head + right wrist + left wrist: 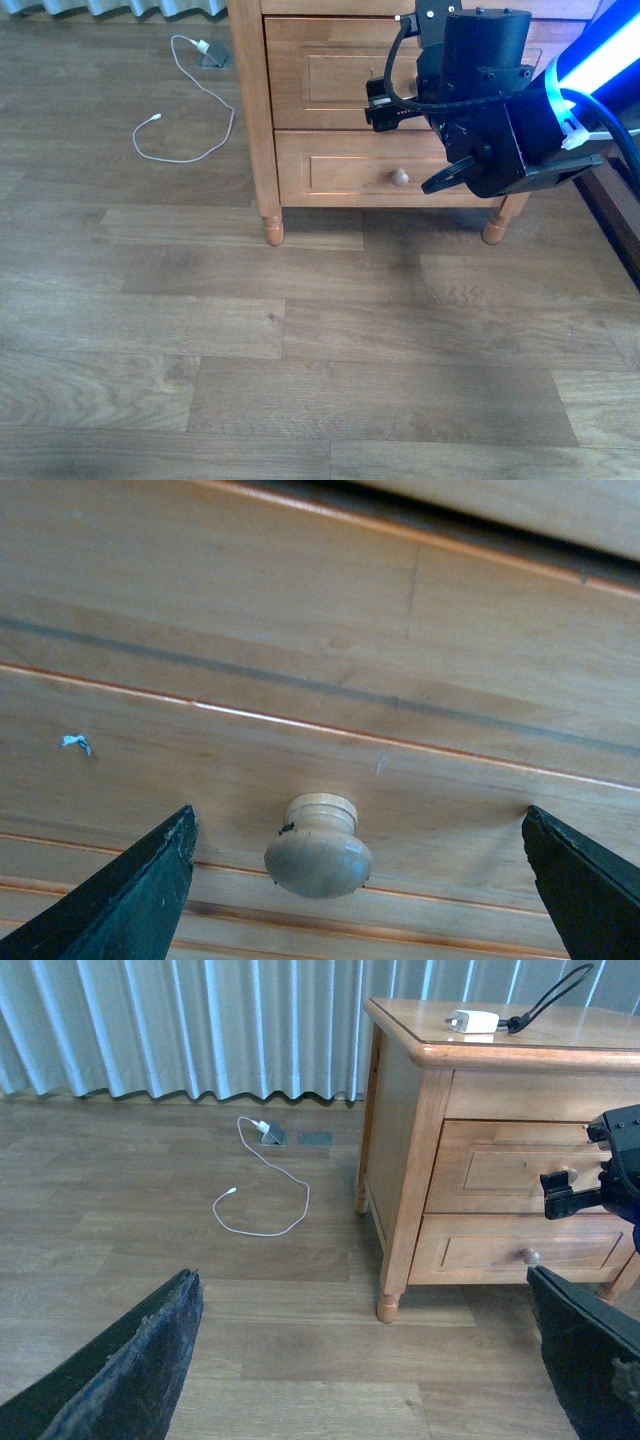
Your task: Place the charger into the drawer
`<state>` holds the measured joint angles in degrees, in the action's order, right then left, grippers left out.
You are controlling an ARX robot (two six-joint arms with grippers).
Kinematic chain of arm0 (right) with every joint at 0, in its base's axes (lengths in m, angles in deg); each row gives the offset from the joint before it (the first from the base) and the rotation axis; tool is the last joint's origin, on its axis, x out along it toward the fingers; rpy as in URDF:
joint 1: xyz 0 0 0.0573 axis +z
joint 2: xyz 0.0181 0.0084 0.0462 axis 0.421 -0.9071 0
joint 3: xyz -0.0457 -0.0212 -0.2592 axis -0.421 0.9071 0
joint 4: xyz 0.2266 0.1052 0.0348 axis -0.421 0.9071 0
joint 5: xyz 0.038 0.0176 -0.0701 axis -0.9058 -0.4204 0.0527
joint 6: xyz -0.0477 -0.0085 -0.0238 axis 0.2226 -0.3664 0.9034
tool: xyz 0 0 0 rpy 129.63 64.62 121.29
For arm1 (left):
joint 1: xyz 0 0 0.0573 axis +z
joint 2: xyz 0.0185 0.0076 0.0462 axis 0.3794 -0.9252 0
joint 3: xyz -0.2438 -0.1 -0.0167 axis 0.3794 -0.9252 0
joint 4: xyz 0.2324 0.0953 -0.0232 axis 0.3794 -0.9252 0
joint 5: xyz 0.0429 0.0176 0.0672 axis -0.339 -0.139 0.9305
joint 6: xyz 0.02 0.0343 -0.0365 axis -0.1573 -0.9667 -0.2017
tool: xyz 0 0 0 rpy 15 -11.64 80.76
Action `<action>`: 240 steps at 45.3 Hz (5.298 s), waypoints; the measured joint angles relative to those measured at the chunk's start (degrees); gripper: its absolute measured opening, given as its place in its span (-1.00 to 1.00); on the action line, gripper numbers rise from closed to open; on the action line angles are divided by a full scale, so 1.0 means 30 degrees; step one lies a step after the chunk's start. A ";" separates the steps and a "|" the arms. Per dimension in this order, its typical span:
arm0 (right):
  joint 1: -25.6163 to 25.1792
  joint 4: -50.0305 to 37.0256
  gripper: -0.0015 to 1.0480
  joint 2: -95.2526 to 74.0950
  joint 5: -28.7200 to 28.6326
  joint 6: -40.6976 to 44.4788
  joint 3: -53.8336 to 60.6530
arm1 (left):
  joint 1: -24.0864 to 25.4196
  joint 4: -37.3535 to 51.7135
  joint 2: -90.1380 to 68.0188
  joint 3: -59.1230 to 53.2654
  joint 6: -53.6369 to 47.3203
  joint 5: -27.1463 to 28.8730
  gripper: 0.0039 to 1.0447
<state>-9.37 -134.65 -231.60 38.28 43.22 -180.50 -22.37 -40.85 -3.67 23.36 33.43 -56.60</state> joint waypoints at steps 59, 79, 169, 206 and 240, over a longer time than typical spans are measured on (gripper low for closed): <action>0.0080 -0.0306 -0.57 0.0758 -0.1078 -0.0051 0.1523 | 0.0000 0.0000 0.0000 0.0000 0.0000 0.0007 0.89; -0.0175 -0.4313 -0.98 0.8546 -0.3650 -0.2878 1.6407 | 0.0000 0.0000 0.0000 0.0000 0.0000 0.0007 0.89; -0.6346 0.8626 -0.84 4.2373 -0.4896 -0.3534 3.0636 | 0.0000 0.0000 0.0000 0.0000 0.0000 0.0000 0.89; -0.5246 0.8655 0.84 4.2534 -0.4357 -0.3555 3.0702 | -0.2973 0.4860 -0.6637 0.0648 0.3235 1.4659 0.89; -0.5246 0.8655 0.84 4.2534 -0.4371 -0.3555 3.0702 | -0.3126 0.9355 -3.5904 2.5507 -0.3235 -0.1231 0.89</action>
<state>-25.11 -108.69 -104.00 25.16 32.55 -88.39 -31.75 -12.78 -111.38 99.88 23.72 -60.30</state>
